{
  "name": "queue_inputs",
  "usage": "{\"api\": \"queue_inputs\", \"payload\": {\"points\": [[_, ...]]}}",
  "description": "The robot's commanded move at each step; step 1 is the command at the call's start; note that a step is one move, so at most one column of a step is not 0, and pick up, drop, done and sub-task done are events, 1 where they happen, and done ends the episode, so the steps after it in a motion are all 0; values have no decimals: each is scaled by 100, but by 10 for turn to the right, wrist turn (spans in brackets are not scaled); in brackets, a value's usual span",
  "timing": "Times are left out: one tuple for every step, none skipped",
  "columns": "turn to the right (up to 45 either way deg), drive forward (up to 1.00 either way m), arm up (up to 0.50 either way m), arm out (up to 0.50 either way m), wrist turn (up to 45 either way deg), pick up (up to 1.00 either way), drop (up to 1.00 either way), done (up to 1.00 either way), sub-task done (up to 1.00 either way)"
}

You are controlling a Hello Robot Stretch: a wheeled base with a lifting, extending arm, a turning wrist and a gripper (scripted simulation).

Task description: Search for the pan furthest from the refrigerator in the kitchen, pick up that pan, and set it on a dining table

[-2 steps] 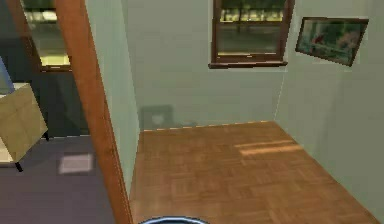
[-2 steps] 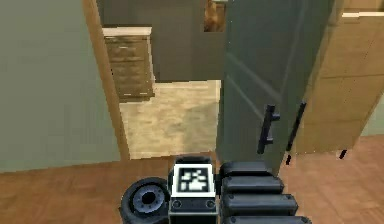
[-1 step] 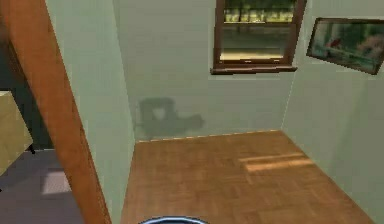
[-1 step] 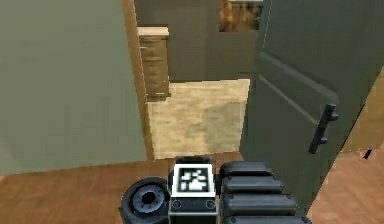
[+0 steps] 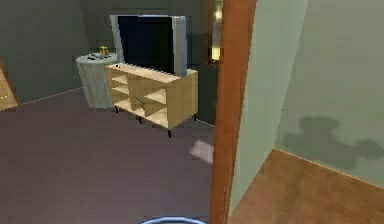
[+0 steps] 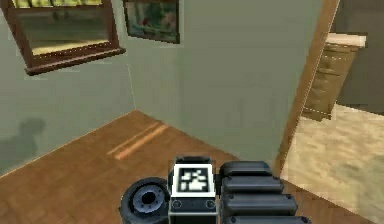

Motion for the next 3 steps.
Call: {"api": "queue_inputs", "payload": {"points": [[-150, 0, 0, 0, 0, 0, 0, 0, 0], [0, 20, 0, 0, 0, 0, 0, 0, 0], [-30, 0, 0, 0, 0, 0, 0, 0, 0]]}}
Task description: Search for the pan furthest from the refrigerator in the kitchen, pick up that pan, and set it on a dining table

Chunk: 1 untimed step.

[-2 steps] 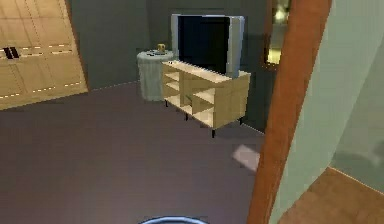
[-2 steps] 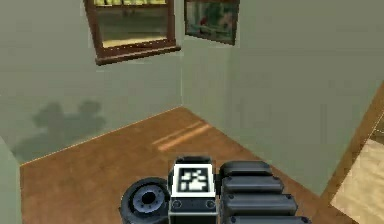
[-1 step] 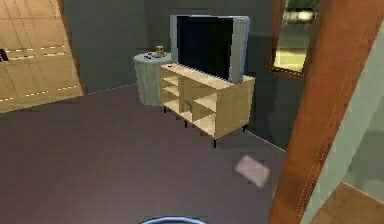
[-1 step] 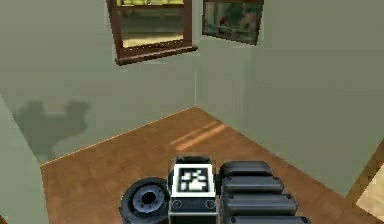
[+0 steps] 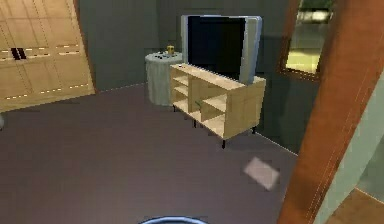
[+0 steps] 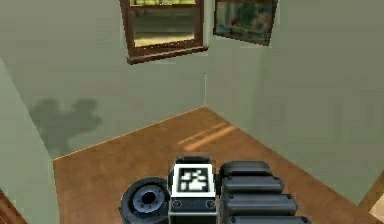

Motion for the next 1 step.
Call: {"api": "queue_inputs", "payload": {"points": [[0, 50, 0, 0, 0, 0, 0, 0, 0]]}}
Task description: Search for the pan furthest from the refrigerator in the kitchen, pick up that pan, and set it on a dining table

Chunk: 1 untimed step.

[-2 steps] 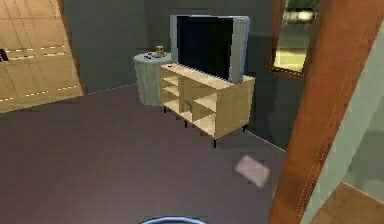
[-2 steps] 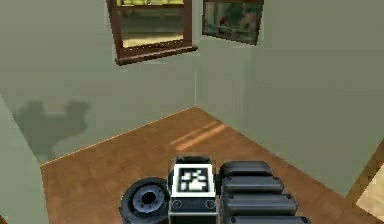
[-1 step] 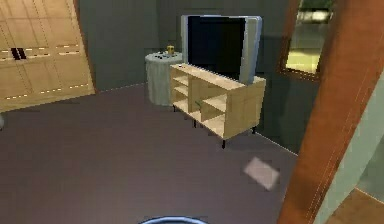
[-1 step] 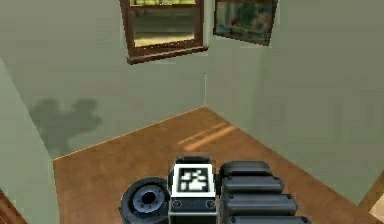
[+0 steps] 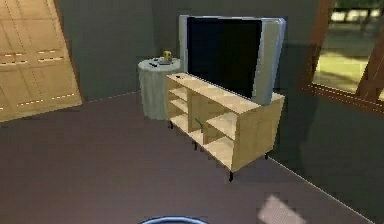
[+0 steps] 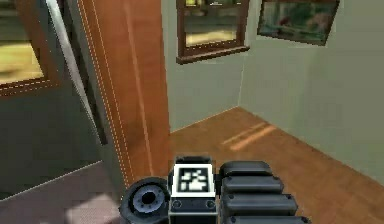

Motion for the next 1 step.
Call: {"api": "queue_inputs", "payload": {"points": [[-180, 0, 0, 0, 0, 0, 0, 0, 0]]}}
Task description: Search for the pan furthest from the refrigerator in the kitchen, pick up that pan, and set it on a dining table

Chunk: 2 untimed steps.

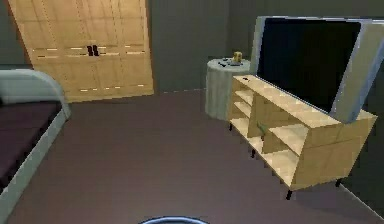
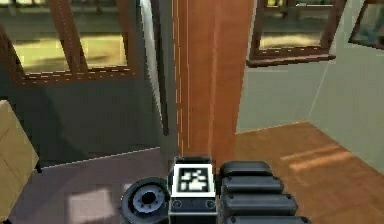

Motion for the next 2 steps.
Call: {"api": "queue_inputs", "payload": {"points": [[0, 20, 0, 0, 0, 0, 0, 0, 0], [-60, 0, 0, 0, 0, 0, 0, 0, 0]]}}
